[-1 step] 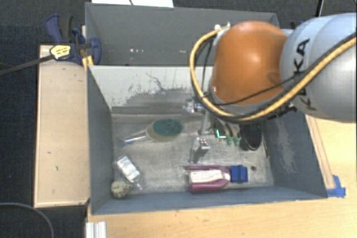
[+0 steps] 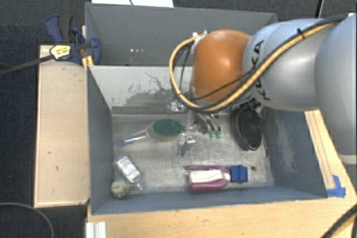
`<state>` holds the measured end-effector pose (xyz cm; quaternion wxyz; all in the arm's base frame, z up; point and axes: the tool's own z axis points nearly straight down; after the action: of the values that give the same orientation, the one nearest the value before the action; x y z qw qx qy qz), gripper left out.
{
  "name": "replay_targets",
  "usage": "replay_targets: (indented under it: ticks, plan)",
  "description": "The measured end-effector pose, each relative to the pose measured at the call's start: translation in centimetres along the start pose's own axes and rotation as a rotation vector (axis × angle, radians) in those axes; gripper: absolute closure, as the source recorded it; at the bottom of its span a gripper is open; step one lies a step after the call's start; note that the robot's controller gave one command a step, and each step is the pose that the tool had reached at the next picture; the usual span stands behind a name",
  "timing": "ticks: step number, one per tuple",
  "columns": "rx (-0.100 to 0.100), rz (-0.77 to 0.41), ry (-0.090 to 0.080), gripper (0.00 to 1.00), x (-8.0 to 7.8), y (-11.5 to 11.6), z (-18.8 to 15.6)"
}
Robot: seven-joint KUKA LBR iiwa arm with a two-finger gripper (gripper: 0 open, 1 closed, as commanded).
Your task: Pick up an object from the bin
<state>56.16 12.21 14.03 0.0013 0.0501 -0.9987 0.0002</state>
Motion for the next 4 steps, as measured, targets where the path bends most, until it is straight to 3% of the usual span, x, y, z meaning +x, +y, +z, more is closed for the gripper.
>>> replay_targets:
  ticks: [1,2,3,4]
  plan:
    - [-0.002,0.064,-0.002,0.0,-1.8,0.6,7.2]
    - [-0.002,0.066,-0.003,1.0,-1.8,0.6,6.9]
    - [-0.004,0.089,-0.013,1.0,-2.7,3.5,-5.7]
    - [0.002,-0.436,-0.013,1.0,0.1,-0.1,-21.2]
